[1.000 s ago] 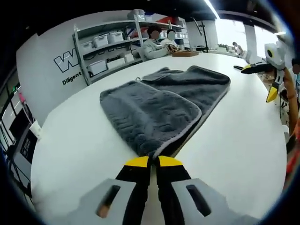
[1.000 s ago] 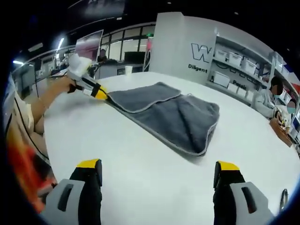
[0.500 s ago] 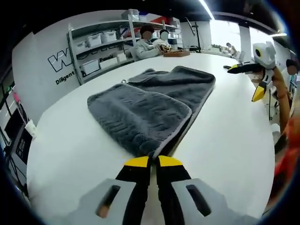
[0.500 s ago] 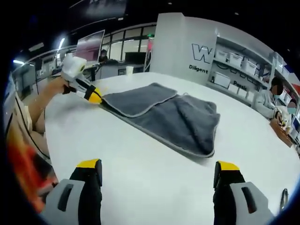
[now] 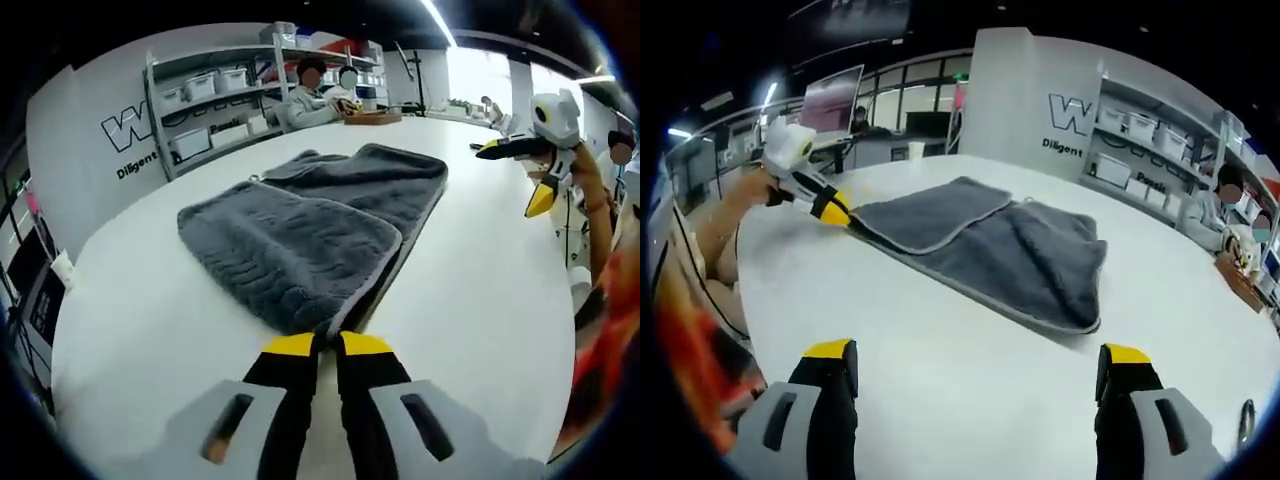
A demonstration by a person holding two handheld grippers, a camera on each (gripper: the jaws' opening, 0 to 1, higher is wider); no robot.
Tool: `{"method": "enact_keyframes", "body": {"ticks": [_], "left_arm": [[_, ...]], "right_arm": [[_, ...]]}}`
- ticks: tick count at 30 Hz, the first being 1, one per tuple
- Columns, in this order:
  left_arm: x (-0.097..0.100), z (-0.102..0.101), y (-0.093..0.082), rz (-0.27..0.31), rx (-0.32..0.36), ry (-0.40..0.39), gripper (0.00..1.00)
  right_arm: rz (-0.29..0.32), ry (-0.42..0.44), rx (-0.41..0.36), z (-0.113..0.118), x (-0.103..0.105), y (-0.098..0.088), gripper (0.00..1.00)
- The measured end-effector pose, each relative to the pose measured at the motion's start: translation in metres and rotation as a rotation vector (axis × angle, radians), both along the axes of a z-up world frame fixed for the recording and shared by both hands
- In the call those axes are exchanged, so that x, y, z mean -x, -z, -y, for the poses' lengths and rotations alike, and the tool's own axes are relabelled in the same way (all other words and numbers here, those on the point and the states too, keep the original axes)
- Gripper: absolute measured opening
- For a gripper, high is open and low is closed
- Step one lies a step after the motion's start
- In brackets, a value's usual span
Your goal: Open the folded towel by lifting each exposed corner and separating the folded layers until the towel lies flat within the target outline without major curled edges
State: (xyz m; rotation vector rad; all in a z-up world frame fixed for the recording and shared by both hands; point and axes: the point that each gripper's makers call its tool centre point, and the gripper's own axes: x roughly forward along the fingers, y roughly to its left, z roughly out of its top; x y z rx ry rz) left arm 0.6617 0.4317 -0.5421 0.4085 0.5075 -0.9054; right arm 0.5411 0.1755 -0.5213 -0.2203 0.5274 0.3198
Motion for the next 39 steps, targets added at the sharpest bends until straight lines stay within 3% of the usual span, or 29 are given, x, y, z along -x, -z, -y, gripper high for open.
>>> {"method": "enact_keyframes", "body": {"ticks": [2,4,7,11,16,20,24,33,39], "left_arm": [[0.004,0.001,-0.004,-0.005,0.015,-0.01,0.23],[0.007,-0.003,-0.004,0.007,-0.02,-0.015,0.29],[0.011,-0.004,-0.008,0.009,-0.017,-0.018,0.36],[0.013,-0.004,-0.024,0.0,0.1,-0.06,0.51],[0.02,-0.008,-0.036,-0.013,0.182,-0.087,0.67],[0.02,-0.01,-0.043,0.004,0.227,-0.111,0.96],[0.018,-0.018,-0.043,0.025,0.213,-0.129,0.97],[0.032,-0.013,-0.026,-0.046,0.211,-0.088,1.0],[0.035,-0.013,-0.026,-0.055,0.221,-0.08,1.0]], "right_arm": [[-0.001,-0.002,0.001,0.0,0.0,0.0,0.99],[-0.001,-0.003,0.003,-0.001,0.0,0.0,0.99],[-0.002,-0.004,0.003,-0.001,0.0,0.001,0.99],[-0.006,-0.006,0.004,-0.002,-0.001,0.002,0.99],[-0.012,-0.008,0.007,-0.003,-0.001,0.002,0.99],[-0.013,-0.01,0.012,-0.003,-0.003,0.002,0.99],[-0.021,-0.017,0.02,-0.005,-0.003,0.004,0.99],[-0.035,-0.031,0.024,-0.011,-0.007,0.007,0.99],[-0.037,-0.037,0.023,-0.012,-0.01,0.006,0.99]]}}
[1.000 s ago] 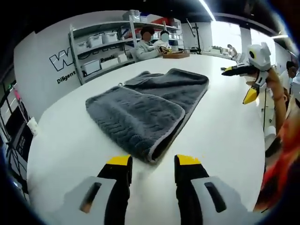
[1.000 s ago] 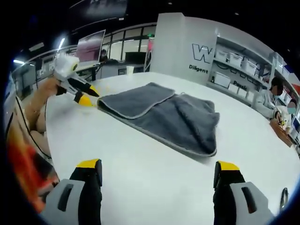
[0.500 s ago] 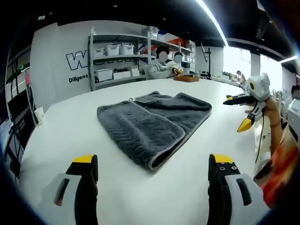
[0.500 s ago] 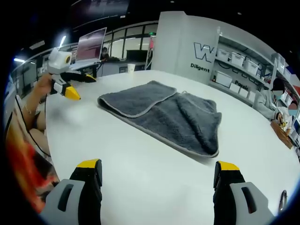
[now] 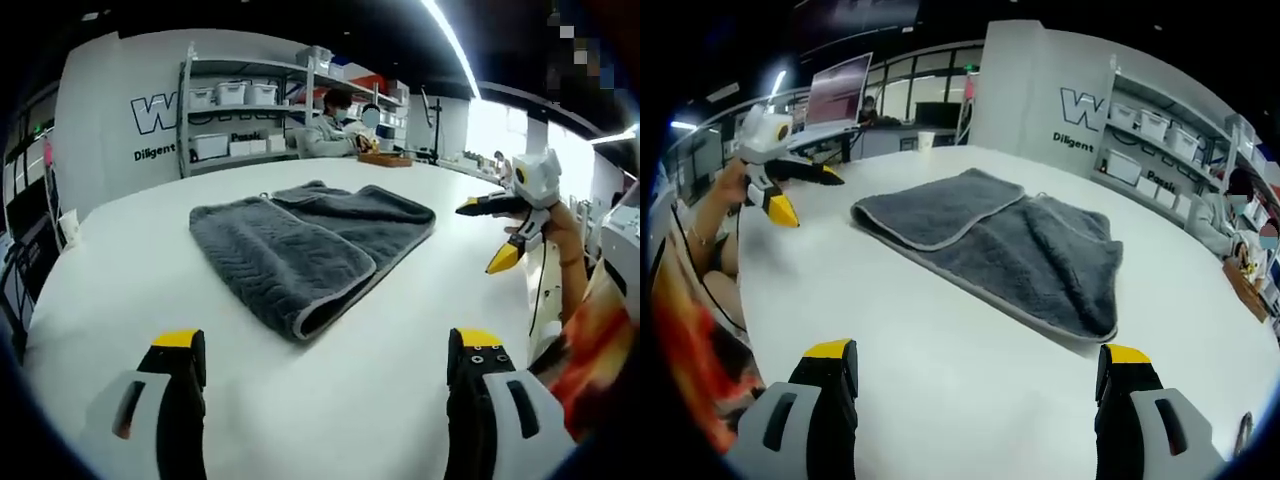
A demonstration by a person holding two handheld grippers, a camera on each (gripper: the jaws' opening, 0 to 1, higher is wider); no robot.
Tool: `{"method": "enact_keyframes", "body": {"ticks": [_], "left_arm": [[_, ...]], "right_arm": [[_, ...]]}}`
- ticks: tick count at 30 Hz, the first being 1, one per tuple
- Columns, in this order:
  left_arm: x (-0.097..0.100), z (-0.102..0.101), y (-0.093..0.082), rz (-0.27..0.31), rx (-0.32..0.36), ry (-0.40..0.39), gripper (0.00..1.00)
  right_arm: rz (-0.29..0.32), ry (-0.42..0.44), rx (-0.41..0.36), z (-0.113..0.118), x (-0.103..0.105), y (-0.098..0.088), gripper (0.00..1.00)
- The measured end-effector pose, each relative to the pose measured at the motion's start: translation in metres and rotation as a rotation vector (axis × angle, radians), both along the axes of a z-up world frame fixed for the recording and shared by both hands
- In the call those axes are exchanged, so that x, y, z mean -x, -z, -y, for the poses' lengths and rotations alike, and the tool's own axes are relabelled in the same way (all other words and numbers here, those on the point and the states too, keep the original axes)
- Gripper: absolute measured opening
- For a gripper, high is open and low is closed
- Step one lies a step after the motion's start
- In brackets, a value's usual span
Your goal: Open the folded towel by lifting each exposed corner and separating the folded layers until the towel lies flat within the target outline without major curled edges
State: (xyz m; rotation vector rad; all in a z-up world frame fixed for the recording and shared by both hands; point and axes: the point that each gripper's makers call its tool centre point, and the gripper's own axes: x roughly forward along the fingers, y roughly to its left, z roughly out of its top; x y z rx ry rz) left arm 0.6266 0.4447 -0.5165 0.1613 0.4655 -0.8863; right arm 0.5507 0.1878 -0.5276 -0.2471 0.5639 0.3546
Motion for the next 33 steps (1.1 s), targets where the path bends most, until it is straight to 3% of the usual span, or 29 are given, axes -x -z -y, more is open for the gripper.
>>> {"method": "enact_keyframes", "body": {"ticks": [9,15,20,25,29,33], "left_arm": [[-0.002,-0.004,0.002,0.004,-0.011,0.007,1.0],[0.0,-0.005,-0.001,0.006,0.017,0.012,1.0],[0.002,-0.006,-0.004,0.006,0.038,0.018,1.0],[0.003,-0.01,-0.007,0.007,0.051,0.012,1.0],[0.004,-0.013,-0.011,0.007,0.073,0.005,1.0],[0.002,-0.018,-0.012,0.015,0.073,-0.016,1.0]], "right_arm": [[0.092,0.007,0.028,0.011,-0.021,-0.02,0.99],[0.132,0.04,0.038,0.034,-0.041,-0.037,0.98],[0.236,0.024,-0.032,0.048,-0.071,-0.06,0.92],[0.24,-0.001,-0.054,0.062,-0.097,-0.063,0.87],[0.208,0.043,-0.084,0.076,-0.121,-0.06,0.71],[0.177,0.05,-0.095,0.079,-0.138,-0.056,0.7]]}}
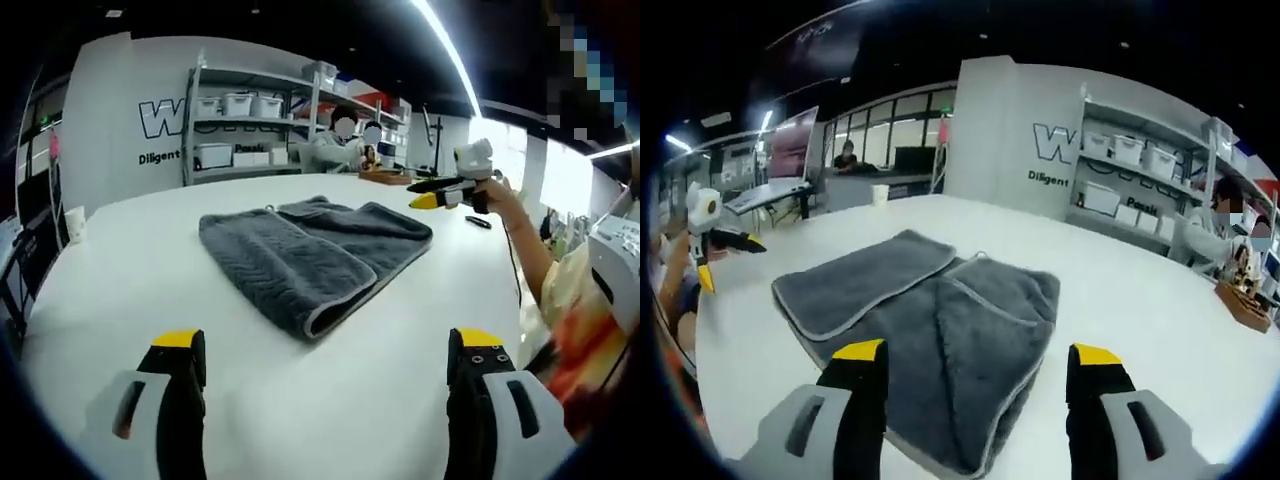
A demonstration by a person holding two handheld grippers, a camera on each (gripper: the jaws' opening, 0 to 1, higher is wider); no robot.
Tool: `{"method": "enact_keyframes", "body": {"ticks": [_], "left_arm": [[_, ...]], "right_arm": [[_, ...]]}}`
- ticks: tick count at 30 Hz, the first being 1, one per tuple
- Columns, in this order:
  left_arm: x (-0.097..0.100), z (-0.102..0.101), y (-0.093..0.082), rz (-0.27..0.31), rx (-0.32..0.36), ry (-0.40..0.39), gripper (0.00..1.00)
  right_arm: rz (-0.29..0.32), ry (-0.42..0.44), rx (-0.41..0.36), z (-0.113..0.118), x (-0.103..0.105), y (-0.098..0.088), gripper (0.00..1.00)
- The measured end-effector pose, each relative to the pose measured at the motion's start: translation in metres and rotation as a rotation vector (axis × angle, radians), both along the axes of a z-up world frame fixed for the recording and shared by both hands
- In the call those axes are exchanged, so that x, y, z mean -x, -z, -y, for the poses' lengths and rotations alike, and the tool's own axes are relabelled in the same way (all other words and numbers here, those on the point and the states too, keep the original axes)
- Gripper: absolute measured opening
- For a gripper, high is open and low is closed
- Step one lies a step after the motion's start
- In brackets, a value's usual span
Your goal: Open the folded towel by lifting each exposed corner and separating the folded layers until the towel lies flat within the target outline without major curled edges
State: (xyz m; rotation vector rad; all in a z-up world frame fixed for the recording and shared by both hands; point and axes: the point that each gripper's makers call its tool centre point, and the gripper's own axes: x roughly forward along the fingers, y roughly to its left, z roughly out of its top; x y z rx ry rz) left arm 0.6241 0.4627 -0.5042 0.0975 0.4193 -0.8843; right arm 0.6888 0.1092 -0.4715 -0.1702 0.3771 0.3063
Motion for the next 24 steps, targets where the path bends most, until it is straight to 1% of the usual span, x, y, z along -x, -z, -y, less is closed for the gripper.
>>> {"method": "enact_keyframes", "body": {"ticks": [1,3,5,7,9,11,15,21,23,24], "left_arm": [[0.0,-0.001,-0.001,0.001,0.0,-0.003,1.0],[0.001,-0.002,-0.002,0.002,0.006,-0.005,1.0],[0.002,-0.003,-0.003,0.003,0.01,-0.004,1.0],[0.002,-0.003,-0.004,0.002,0.015,-0.005,1.0],[0.003,-0.005,-0.005,0.001,0.017,-0.009,1.0],[0.002,-0.007,-0.005,0.002,0.016,-0.017,1.0],[0.001,-0.01,-0.006,0.004,0.021,-0.032,1.0],[0.003,-0.011,-0.006,0.002,0.024,-0.037,1.0],[0.003,-0.012,-0.006,0.002,0.029,-0.043,1.0],[0.003,-0.012,-0.007,0.001,0.033,-0.046,1.0]], "right_arm": [[-0.013,0.009,0.015,0.003,-0.006,0.002,0.69],[-0.018,0.027,0.038,0.009,-0.018,0.003,0.65],[-0.025,0.035,0.042,0.013,-0.028,0.004,0.62],[-0.047,0.03,0.04,0.015,-0.037,0.007,0.59],[-0.06,0.037,0.046,0.018,-0.043,0.009,0.57],[-0.082,0.058,0.07,0.026,-0.053,0.014,0.53],[-0.11,0.071,0.083,0.033,-0.064,0.022,0.4],[-0.163,0.117,0.101,0.047,-0.079,0.042,0.32],[-0.175,0.125,0.098,0.049,-0.081,0.048,0.25],[-0.174,0.125,0.082,0.048,-0.081,0.051,0.21]]}}
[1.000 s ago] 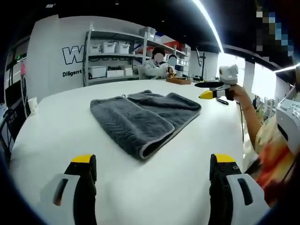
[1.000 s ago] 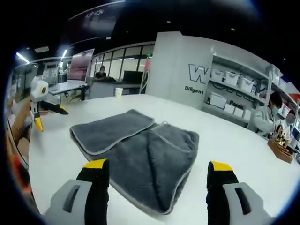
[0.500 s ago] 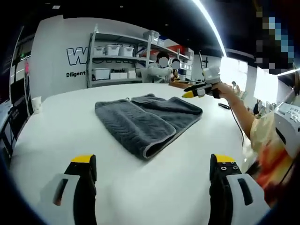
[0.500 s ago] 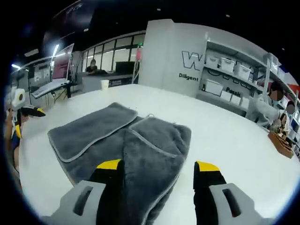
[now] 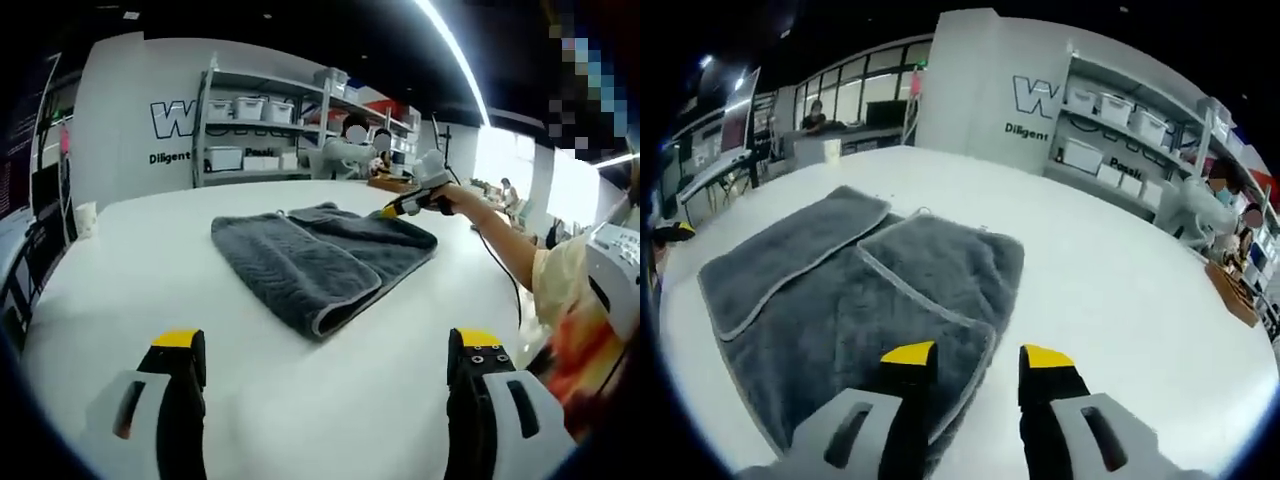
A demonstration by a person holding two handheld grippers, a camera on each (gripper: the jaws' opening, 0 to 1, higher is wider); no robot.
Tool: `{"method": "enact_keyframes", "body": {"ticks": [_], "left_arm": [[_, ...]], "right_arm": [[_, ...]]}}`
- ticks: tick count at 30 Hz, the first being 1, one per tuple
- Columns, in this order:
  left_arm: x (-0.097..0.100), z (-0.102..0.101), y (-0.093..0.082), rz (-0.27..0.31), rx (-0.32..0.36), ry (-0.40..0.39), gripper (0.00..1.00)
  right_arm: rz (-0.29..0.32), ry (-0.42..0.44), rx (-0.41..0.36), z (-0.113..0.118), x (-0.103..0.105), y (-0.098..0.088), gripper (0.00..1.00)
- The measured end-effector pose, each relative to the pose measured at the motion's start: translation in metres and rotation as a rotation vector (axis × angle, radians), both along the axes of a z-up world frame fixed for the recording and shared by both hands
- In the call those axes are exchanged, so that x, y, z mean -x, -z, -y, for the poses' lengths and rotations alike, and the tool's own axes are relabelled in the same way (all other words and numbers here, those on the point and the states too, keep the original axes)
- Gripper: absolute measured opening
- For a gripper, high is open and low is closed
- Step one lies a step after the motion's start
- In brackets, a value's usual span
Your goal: Open the folded towel by lifting each exposed corner and separating the folded layers until the towel lies flat within the target outline without major curled edges
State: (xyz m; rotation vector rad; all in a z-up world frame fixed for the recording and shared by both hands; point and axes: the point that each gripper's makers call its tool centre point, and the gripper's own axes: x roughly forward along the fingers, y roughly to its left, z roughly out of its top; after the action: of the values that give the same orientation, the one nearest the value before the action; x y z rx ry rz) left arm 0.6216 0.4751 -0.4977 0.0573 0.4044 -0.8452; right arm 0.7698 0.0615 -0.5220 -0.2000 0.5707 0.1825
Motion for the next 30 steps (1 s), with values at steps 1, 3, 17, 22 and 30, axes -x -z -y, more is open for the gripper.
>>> {"method": "enact_keyframes", "body": {"ticks": [1,3,17,22,30], "left_arm": [[0.0,-0.001,0.0,-0.001,0.004,-0.003,1.0],[-0.001,-0.002,0.0,-0.003,0.005,-0.006,1.0],[0.0,-0.006,0.003,-0.02,0.009,-0.022,0.99],[0.0,-0.006,0.003,-0.018,0.01,-0.024,0.99],[0.0,-0.005,0.003,-0.018,0.009,-0.022,0.98]], "right_arm": [[0.002,-0.002,-0.003,0.0,-0.001,0.001,0.16],[-0.002,0.003,-0.002,0.0,-0.003,0.004,0.07],[0.054,-0.001,0.024,0.003,0.004,-0.014,0.0],[0.126,0.04,0.008,0.009,0.015,-0.031,0.0],[0.251,0.156,0.001,0.043,0.04,-0.066,0.0]]}}
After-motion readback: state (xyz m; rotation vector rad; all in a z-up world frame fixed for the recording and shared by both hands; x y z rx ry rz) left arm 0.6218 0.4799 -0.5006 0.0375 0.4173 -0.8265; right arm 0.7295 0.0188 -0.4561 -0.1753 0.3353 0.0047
